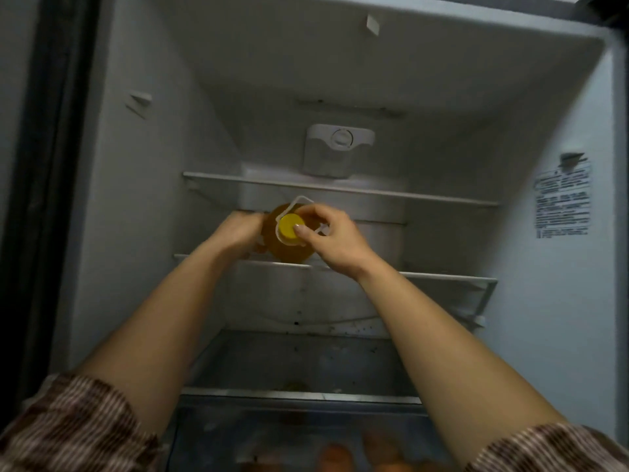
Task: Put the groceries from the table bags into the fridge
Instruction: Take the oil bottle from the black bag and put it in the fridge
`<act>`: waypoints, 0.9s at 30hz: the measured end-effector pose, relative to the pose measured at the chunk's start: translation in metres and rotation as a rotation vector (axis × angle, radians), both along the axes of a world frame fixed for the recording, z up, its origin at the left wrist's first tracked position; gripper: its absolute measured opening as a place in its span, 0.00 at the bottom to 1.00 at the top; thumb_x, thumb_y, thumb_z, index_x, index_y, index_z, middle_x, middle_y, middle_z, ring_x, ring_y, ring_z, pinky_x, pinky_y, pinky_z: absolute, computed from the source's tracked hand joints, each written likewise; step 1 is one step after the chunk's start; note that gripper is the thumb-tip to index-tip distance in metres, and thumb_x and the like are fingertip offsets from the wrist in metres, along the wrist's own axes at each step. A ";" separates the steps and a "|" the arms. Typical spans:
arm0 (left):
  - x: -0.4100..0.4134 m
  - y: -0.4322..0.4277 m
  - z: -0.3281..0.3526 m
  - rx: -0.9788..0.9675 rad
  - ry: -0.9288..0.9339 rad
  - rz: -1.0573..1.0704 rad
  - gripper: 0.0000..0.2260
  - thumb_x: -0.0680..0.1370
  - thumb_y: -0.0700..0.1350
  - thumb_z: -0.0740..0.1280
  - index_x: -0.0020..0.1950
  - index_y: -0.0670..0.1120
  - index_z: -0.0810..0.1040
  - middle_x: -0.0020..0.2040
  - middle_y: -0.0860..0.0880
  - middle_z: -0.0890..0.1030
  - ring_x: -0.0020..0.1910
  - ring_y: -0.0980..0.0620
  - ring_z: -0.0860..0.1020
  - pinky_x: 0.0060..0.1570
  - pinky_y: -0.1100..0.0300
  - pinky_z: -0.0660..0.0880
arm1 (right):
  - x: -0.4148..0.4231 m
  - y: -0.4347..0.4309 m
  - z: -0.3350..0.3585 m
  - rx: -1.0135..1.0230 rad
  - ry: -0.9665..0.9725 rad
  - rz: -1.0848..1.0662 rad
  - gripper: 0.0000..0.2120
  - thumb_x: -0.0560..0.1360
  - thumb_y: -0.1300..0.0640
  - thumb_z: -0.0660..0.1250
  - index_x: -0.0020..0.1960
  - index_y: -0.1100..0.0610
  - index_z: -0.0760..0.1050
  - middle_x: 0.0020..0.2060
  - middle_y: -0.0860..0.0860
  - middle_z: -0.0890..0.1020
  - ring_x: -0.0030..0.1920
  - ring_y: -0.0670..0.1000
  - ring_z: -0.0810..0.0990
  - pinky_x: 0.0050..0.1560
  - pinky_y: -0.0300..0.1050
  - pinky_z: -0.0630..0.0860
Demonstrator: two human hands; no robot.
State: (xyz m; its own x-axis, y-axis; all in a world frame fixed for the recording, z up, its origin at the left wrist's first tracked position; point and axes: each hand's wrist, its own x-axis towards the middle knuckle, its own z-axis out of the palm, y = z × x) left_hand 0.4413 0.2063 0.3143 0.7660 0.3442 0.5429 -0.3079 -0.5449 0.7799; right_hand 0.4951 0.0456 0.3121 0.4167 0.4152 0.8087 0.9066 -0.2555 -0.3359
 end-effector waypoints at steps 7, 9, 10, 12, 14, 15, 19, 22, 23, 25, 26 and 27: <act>0.019 0.014 -0.006 0.079 -0.012 0.086 0.13 0.80 0.47 0.58 0.45 0.43 0.81 0.54 0.37 0.81 0.53 0.40 0.80 0.55 0.48 0.77 | 0.012 0.038 -0.002 0.096 0.097 -0.063 0.23 0.76 0.58 0.68 0.68 0.49 0.66 0.62 0.56 0.76 0.62 0.56 0.75 0.61 0.49 0.74; 0.019 0.015 -0.006 0.090 -0.039 0.060 0.13 0.80 0.46 0.59 0.48 0.44 0.82 0.54 0.39 0.82 0.53 0.41 0.80 0.57 0.48 0.76 | 0.015 0.043 -0.006 0.111 0.123 -0.139 0.21 0.77 0.57 0.66 0.69 0.52 0.66 0.62 0.57 0.76 0.62 0.58 0.75 0.62 0.51 0.73; 0.018 0.015 -0.007 0.110 -0.051 0.051 0.13 0.79 0.47 0.59 0.50 0.45 0.82 0.54 0.40 0.83 0.54 0.42 0.80 0.57 0.49 0.76 | 0.015 0.044 -0.007 0.116 0.133 -0.165 0.21 0.77 0.56 0.66 0.68 0.52 0.66 0.62 0.56 0.76 0.62 0.58 0.75 0.62 0.52 0.74; 0.013 0.010 -0.016 0.161 -0.098 0.087 0.16 0.75 0.49 0.58 0.53 0.47 0.83 0.53 0.43 0.83 0.54 0.43 0.80 0.55 0.52 0.76 | 0.013 0.040 -0.010 0.095 0.142 -0.218 0.20 0.78 0.53 0.65 0.68 0.52 0.66 0.61 0.55 0.77 0.62 0.58 0.76 0.60 0.54 0.74; 0.001 0.001 -0.028 0.157 -0.202 0.217 0.17 0.75 0.45 0.59 0.59 0.47 0.81 0.57 0.44 0.83 0.58 0.43 0.78 0.57 0.53 0.75 | 0.007 0.032 -0.012 0.013 0.129 -0.279 0.21 0.78 0.52 0.65 0.68 0.54 0.65 0.62 0.57 0.77 0.61 0.59 0.76 0.59 0.52 0.74; -0.005 -0.005 -0.036 0.136 -0.242 0.261 0.17 0.76 0.41 0.60 0.61 0.46 0.80 0.59 0.44 0.82 0.60 0.43 0.78 0.59 0.53 0.74 | 0.002 0.027 -0.013 -0.034 0.130 -0.304 0.22 0.78 0.51 0.65 0.68 0.55 0.65 0.62 0.58 0.77 0.62 0.60 0.75 0.59 0.51 0.73; -0.041 -0.026 -0.063 0.185 -0.190 0.268 0.18 0.77 0.39 0.61 0.67 0.45 0.75 0.62 0.43 0.79 0.62 0.44 0.76 0.60 0.54 0.72 | -0.030 0.006 -0.018 -0.089 0.190 -0.313 0.23 0.77 0.51 0.65 0.70 0.55 0.66 0.65 0.57 0.75 0.66 0.59 0.73 0.63 0.51 0.71; -0.073 -0.034 -0.067 0.187 -0.138 0.300 0.19 0.76 0.42 0.62 0.68 0.47 0.74 0.63 0.44 0.79 0.62 0.44 0.76 0.57 0.56 0.72 | -0.060 -0.009 -0.027 -0.106 0.196 -0.326 0.22 0.77 0.52 0.65 0.69 0.56 0.66 0.66 0.58 0.75 0.65 0.59 0.73 0.65 0.55 0.71; -0.084 -0.038 -0.068 0.192 -0.134 0.302 0.19 0.76 0.42 0.62 0.68 0.48 0.73 0.63 0.44 0.79 0.61 0.45 0.76 0.56 0.55 0.72 | -0.071 -0.015 -0.032 -0.120 0.196 -0.331 0.22 0.77 0.52 0.64 0.69 0.57 0.66 0.66 0.58 0.74 0.65 0.59 0.73 0.65 0.55 0.71; -0.111 -0.048 -0.073 0.219 -0.133 0.302 0.19 0.76 0.43 0.62 0.67 0.47 0.73 0.63 0.45 0.78 0.60 0.45 0.76 0.56 0.55 0.73 | -0.095 -0.028 -0.044 -0.147 0.201 -0.323 0.22 0.78 0.52 0.63 0.70 0.57 0.66 0.68 0.57 0.73 0.66 0.58 0.72 0.65 0.53 0.71; -0.127 -0.054 -0.076 0.233 -0.131 0.308 0.19 0.76 0.43 0.62 0.67 0.47 0.73 0.63 0.45 0.78 0.61 0.46 0.76 0.57 0.55 0.73 | -0.109 -0.034 -0.050 -0.160 0.200 -0.315 0.23 0.78 0.52 0.63 0.71 0.56 0.65 0.68 0.56 0.72 0.67 0.57 0.72 0.65 0.52 0.71; -0.142 -0.060 -0.079 0.248 -0.132 0.321 0.19 0.77 0.44 0.62 0.67 0.47 0.73 0.64 0.46 0.78 0.61 0.46 0.76 0.58 0.55 0.73 | -0.123 -0.040 -0.057 -0.174 0.194 -0.310 0.24 0.78 0.52 0.63 0.72 0.56 0.64 0.69 0.55 0.71 0.67 0.56 0.71 0.64 0.51 0.70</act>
